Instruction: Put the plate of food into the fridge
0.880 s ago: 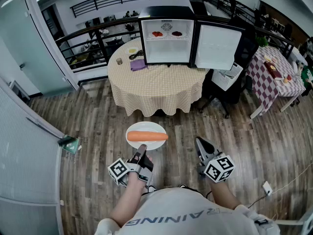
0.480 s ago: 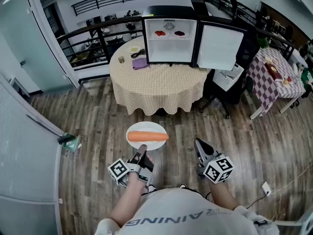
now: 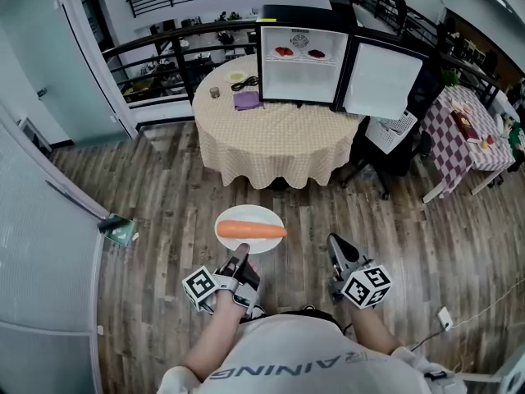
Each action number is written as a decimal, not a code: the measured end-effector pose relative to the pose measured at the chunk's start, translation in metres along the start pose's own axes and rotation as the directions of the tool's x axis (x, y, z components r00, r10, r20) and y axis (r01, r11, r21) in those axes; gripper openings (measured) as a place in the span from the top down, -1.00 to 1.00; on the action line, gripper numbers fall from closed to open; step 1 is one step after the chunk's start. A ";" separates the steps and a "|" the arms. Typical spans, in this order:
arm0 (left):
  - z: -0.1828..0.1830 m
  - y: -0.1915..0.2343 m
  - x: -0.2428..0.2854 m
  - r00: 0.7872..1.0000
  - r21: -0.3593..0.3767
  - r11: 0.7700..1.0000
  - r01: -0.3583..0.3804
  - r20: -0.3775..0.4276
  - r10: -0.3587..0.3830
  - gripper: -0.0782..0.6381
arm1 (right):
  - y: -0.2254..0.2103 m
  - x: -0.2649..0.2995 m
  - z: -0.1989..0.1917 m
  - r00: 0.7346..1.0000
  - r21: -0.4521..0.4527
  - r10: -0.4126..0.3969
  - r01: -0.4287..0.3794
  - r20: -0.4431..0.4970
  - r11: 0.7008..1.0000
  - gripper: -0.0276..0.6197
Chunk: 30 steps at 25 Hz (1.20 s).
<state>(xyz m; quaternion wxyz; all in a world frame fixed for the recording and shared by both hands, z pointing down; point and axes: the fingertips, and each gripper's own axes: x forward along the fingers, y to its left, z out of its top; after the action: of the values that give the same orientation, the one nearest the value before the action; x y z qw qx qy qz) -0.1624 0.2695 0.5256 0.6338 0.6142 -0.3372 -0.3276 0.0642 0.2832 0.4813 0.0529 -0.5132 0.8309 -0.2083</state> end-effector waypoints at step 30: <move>0.091 0.015 0.114 0.998 -0.016 0.999 0.028 0.058 -0.027 0.71 | -0.063 0.147 0.024 0.999 0.031 0.021 -0.020 -0.040 0.999 0.84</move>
<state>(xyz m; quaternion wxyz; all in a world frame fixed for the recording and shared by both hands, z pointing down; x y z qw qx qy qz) -0.1742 0.1247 0.5454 0.6245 0.6036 -0.3442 -0.3566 0.0550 0.1238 0.5029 0.0460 -0.4994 0.8338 -0.2309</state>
